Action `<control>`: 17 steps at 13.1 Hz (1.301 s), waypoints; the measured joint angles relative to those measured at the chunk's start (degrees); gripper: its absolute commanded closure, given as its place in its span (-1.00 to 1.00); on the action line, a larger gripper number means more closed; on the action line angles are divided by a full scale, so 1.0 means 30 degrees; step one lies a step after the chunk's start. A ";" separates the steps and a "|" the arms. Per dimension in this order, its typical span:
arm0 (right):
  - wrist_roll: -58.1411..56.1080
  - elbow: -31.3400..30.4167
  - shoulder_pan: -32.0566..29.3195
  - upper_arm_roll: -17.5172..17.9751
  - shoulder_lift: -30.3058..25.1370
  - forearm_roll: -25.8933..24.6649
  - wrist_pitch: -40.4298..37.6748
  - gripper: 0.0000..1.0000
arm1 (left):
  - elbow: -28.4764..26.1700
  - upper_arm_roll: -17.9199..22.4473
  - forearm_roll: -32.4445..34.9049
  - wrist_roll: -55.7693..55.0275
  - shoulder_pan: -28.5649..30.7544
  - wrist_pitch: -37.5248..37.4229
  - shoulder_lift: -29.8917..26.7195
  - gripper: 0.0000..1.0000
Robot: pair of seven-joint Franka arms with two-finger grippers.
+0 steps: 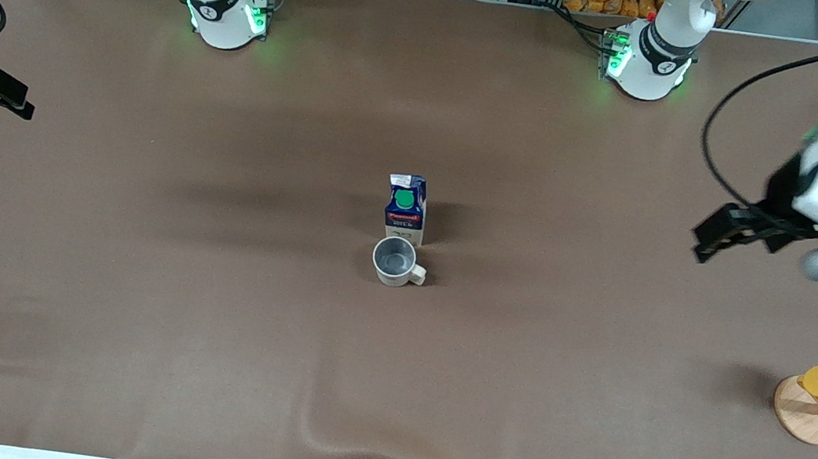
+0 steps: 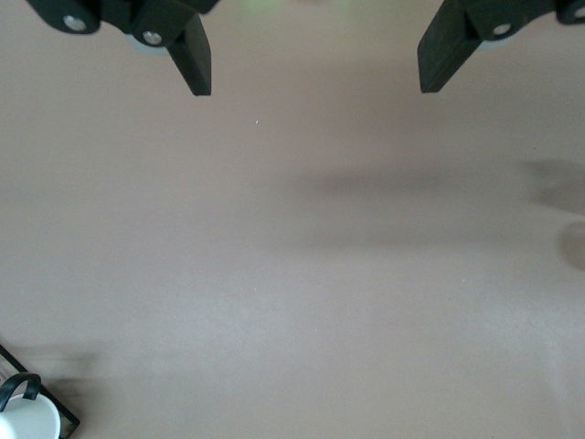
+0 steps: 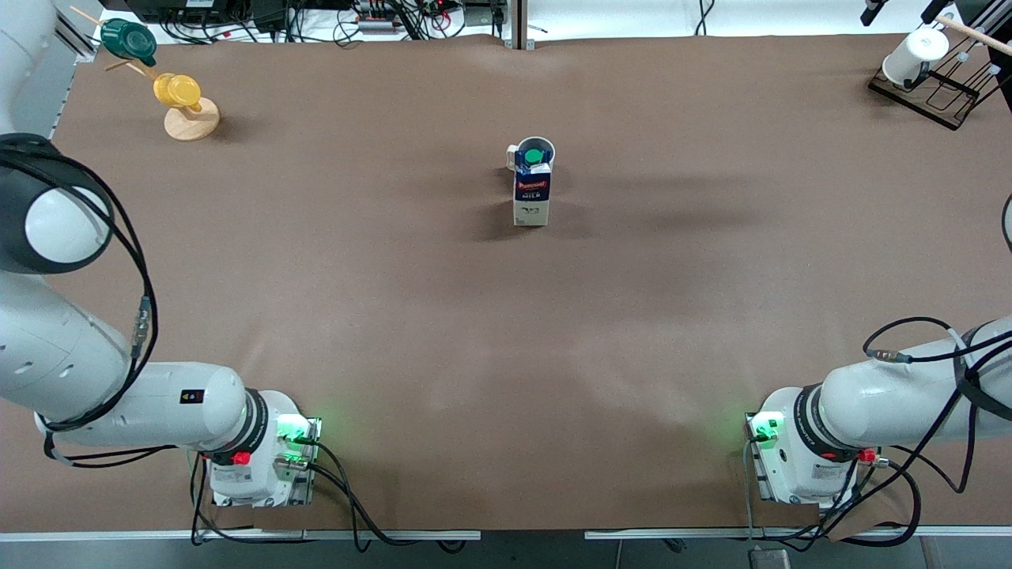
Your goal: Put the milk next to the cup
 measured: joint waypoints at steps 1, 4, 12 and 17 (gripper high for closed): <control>0.0002 0.0037 -0.0001 -0.0002 0.0000 0.0000 0.0003 -1.00 | -0.0091 -0.0012 -0.0001 0.0378 0.0386 -0.0117 -0.0182 -1.00; 0.0005 0.0123 0.0000 -0.0001 0.0000 0.0000 0.0004 -1.00 | -0.0930 0.0093 -0.0002 0.1125 0.0835 -0.0259 -0.0956 -1.00; 0.0007 0.0124 0.0002 0.0013 0.0001 0.0000 0.0020 -1.00 | -0.3357 0.3151 -0.1101 0.6280 0.0182 -0.0317 -0.3140 -1.00; 0.0007 0.0124 0.0002 0.0014 0.0001 0.0000 0.0020 -1.00 | -0.3392 0.3214 -0.1100 0.6280 0.0158 -0.0672 -0.3146 -1.00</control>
